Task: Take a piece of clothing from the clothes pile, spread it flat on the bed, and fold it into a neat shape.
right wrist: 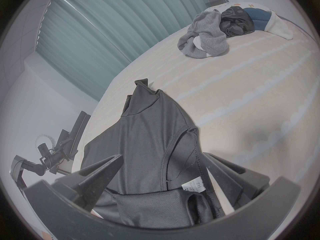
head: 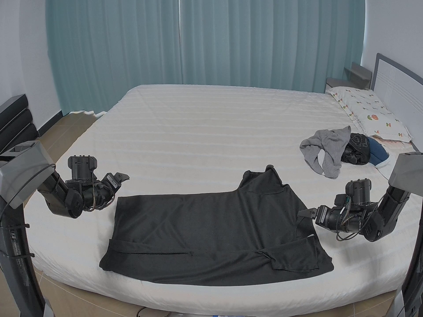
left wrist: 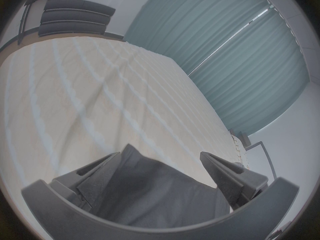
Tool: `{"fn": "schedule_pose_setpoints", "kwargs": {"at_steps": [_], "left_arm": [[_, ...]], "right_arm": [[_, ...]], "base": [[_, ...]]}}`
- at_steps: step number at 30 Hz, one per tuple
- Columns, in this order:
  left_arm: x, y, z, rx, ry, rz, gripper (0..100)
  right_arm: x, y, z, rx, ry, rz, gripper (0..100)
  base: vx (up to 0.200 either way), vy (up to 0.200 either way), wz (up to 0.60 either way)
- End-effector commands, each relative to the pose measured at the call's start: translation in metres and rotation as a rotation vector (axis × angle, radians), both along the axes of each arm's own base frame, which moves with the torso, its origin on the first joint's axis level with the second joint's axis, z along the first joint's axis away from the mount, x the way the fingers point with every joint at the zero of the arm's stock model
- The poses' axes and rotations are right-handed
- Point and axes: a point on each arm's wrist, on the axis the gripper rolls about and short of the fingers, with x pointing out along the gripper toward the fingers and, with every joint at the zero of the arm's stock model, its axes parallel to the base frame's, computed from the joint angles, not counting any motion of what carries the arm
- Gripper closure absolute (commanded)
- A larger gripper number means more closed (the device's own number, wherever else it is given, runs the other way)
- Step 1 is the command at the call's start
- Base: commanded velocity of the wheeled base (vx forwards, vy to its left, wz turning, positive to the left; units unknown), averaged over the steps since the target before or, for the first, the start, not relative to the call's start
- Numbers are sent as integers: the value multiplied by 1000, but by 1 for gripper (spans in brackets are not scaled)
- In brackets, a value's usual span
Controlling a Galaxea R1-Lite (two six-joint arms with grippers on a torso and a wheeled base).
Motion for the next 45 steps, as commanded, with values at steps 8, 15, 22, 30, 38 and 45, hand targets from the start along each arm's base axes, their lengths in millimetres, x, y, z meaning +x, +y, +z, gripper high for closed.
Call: {"fn": "schedule_pose_setpoints", "kwargs": {"at_steps": [8, 15, 22, 30, 38, 45], "left_arm": [[34, 12, -45, 63, 10, -15, 0], [36, 11, -47, 49, 12, -36, 0], [31, 8, -50, 41, 34, -44, 100], [24, 17, -37, 27, 19, 1, 100], [26, 18, -32, -47, 16, 52, 100], [25, 17, -33, -49, 20, 48, 100]], "right_arm": [[1, 2, -5, -1, 13, 7, 0], [2, 6, -4, 0, 7, 18, 0], [7, 7, 0, 13, -12, 12, 0], [26, 31, 9, 100, -43, -16, 0], [76, 42, -9, 78, -123, -80, 0], [108, 66, -24, 56, -202, -20, 0]], "base": [[0, 0, 0], [0, 0, 0], [0, 0, 0], [0, 0, 0], [0, 0, 0], [0, 0, 0]]}}
